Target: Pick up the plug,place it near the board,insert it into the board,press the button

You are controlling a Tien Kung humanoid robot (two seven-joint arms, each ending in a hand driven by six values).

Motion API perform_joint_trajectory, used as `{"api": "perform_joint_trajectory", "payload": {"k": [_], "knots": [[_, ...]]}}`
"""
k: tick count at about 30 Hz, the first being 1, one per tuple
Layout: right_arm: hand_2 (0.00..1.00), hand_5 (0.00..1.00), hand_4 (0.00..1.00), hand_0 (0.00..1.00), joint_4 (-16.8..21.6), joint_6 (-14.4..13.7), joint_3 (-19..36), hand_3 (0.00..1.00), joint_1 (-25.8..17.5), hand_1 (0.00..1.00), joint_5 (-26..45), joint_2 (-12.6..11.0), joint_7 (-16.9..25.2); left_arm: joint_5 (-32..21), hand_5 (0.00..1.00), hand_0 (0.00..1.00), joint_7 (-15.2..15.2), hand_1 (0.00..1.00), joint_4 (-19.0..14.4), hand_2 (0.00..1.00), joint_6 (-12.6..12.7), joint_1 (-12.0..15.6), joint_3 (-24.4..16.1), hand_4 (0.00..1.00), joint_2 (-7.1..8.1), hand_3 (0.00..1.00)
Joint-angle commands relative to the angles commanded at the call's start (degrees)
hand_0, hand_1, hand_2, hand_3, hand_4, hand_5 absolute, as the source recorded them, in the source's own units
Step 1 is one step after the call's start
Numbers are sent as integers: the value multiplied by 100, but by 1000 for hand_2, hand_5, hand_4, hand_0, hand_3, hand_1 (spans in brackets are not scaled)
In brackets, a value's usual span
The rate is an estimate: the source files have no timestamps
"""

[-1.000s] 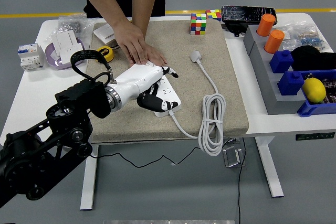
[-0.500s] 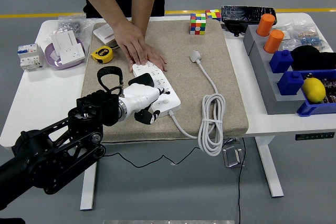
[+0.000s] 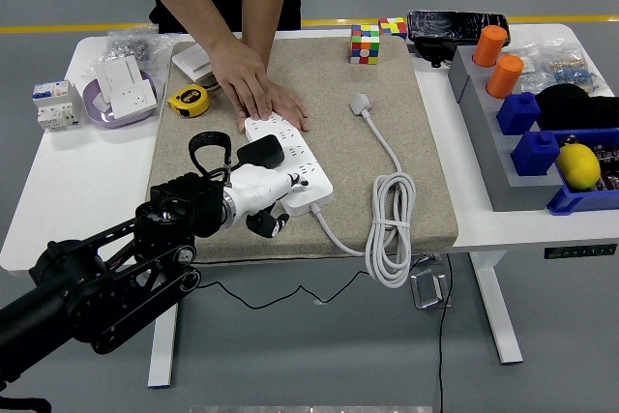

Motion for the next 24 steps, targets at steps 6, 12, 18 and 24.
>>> {"api": "perform_joint_trajectory", "payload": {"k": [6,12,18,24], "knots": [[734,998,998,850,-3,-1,-4,766,4,767,4,-2,0,40,87,131,-36,43,77,161,78,-22,3,495,-29,967],[735,998,998,849,-2,-1,10,766,13,765,-3,1,1,63,75,130,-68,43,149,161,82,-37,19,497,-37,965],[735,998,998,849,-3,-3,12,765,12,766,0,1,0,80,68,131,-89,42,185,161,103,-32,60,496,-32,958],[734,998,998,849,-3,-4,16,765,8,766,-6,4,-3,97,59,130,-110,42,246,161,112,-38,107,501,-38,957]]}}
